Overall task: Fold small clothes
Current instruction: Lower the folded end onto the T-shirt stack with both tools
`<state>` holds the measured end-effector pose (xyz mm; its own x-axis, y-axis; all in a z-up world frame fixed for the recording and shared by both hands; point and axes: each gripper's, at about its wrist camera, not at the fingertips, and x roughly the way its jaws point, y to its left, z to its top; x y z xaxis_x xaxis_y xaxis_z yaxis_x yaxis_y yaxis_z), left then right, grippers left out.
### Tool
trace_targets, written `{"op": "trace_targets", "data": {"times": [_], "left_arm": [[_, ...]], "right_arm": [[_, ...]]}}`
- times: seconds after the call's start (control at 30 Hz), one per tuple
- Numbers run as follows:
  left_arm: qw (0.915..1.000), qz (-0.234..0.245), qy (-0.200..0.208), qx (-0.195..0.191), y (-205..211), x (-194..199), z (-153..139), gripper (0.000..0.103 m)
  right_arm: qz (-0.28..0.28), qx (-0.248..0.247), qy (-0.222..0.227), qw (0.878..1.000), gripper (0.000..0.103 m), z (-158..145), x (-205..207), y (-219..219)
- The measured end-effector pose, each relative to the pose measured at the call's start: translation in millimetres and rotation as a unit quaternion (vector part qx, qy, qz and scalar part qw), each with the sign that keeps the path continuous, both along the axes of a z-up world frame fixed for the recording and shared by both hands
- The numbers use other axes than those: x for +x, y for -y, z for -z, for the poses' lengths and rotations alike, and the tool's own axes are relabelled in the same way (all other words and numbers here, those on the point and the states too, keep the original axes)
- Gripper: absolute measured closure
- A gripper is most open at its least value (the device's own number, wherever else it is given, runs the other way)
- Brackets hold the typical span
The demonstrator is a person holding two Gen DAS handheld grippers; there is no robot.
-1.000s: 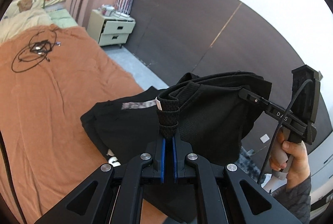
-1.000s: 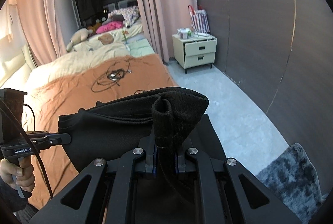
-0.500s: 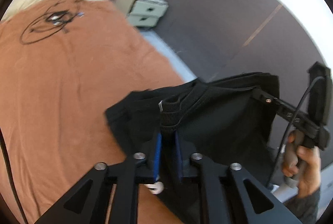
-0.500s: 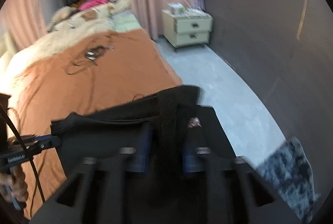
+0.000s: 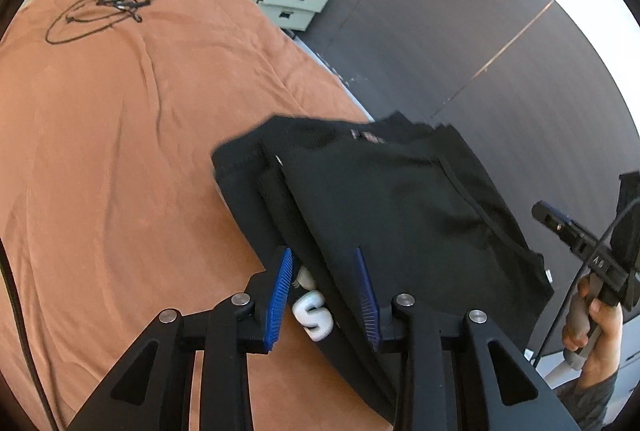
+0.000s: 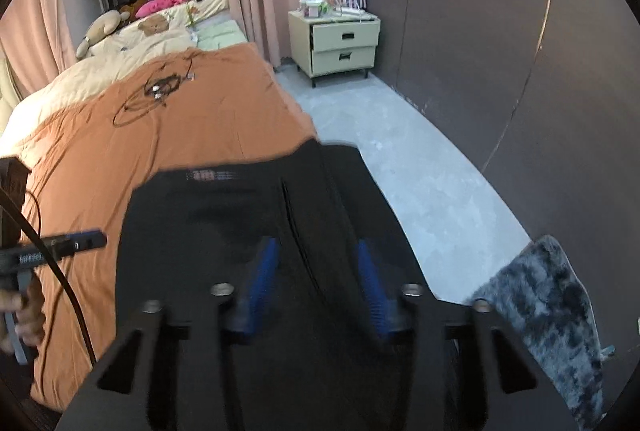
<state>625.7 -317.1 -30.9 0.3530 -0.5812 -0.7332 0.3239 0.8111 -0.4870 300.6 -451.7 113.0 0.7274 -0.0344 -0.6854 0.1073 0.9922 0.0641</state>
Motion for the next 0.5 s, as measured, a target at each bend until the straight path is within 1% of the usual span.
{"op": "trace_targets", "data": {"times": [0.07, 0.1, 0.17, 0.2, 0.27, 0.33, 0.4, 0.47, 0.5], "left_arm": [[0.9999, 0.009, -0.005, -0.002, 4.6, -9.5, 3.4, 0.069], [0.9999, 0.014, -0.006, -0.001, 7.2, -12.8, 4.3, 0.069], [0.9997, 0.025, -0.004, 0.001, 12.7, -23.3, 6.6, 0.069], [0.9996, 0.028, -0.004, 0.002, 14.6, -27.0, 7.5, 0.067], [0.9993, 0.038, -0.006, 0.004, 19.7, -35.7, 11.1, 0.067], [0.9990, 0.043, -0.009, 0.008, 23.6, -40.7, 15.1, 0.067], [0.9985, 0.049, -0.010, 0.021, 29.6, -44.1, 21.6, 0.067], [0.9983, 0.047, -0.010, 0.034, 35.0, -44.1, 28.7, 0.067], [0.9982, 0.047, -0.013, 0.035, 35.8, -42.7, 32.1, 0.067]], "right_arm": [[0.003, -0.007, -0.006, 1.000, 0.073, 2.5, -16.6, 5.6], [0.002, -0.006, -0.006, 1.000, 0.073, 1.9, -15.7, 5.3], [0.007, -0.005, -0.003, 1.000, 0.075, 3.3, -29.4, 13.8], [0.011, -0.005, -0.002, 1.000, 0.079, 3.9, -31.0, 15.7], [0.016, 0.006, 0.003, 1.000, 0.083, 8.4, -37.3, 22.4], [0.017, 0.028, 0.009, 0.999, 0.084, 13.4, -37.9, 27.7], [0.020, 0.038, 0.010, 0.999, 0.086, 20.0, -35.3, 32.1], [0.034, 0.033, 0.002, 0.999, 0.089, 26.4, -28.8, 38.7], [0.042, 0.022, -0.003, 0.999, 0.089, 30.6, -26.3, 40.6]]}}
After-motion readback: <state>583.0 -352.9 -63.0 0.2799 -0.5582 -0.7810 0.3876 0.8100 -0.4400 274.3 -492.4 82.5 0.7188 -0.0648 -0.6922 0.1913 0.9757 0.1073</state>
